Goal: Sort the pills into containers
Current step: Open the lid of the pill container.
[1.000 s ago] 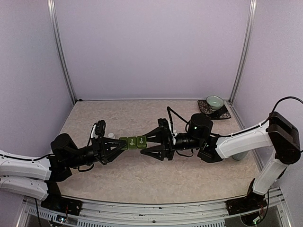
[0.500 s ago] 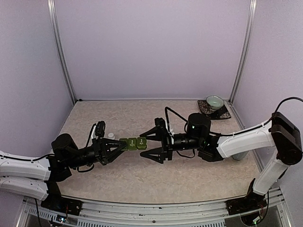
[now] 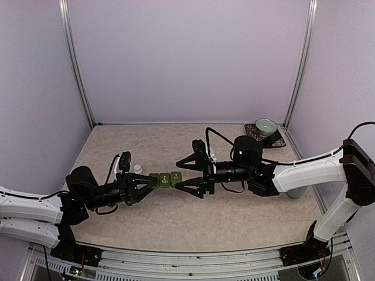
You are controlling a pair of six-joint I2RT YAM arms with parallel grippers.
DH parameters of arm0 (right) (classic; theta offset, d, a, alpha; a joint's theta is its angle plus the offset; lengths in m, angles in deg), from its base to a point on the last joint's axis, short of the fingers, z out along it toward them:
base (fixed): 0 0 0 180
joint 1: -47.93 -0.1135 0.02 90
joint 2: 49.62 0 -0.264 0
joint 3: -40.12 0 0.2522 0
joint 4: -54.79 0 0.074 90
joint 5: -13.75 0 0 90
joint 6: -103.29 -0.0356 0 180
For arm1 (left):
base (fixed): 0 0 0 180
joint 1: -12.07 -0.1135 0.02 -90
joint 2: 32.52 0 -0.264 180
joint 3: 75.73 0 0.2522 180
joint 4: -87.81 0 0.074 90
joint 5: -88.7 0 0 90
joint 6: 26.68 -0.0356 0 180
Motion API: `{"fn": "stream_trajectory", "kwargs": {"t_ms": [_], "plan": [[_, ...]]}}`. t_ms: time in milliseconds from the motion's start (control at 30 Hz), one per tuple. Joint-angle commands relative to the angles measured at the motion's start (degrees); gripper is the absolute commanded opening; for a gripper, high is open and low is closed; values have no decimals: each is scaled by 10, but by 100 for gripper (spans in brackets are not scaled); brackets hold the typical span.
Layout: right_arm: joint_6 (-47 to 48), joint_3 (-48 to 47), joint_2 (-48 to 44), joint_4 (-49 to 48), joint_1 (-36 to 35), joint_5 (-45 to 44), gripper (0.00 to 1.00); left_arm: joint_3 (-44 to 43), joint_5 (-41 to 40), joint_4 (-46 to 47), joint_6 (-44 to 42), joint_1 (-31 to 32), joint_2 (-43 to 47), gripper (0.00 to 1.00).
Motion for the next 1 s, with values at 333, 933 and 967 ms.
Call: {"fn": "stream_trajectory", "kwargs": {"t_ms": [333,933,967], "plan": [[-65,-76,-5,84,24,7,81,-18,1,-23,-33,15,-14,24],[-42,-120,45,196,35,-42,80,-29,10,-18,-48,21,-11,24],[-42,-124,47,201,36,-40,80,-30,10,-17,-48,21,-12,24]]}}
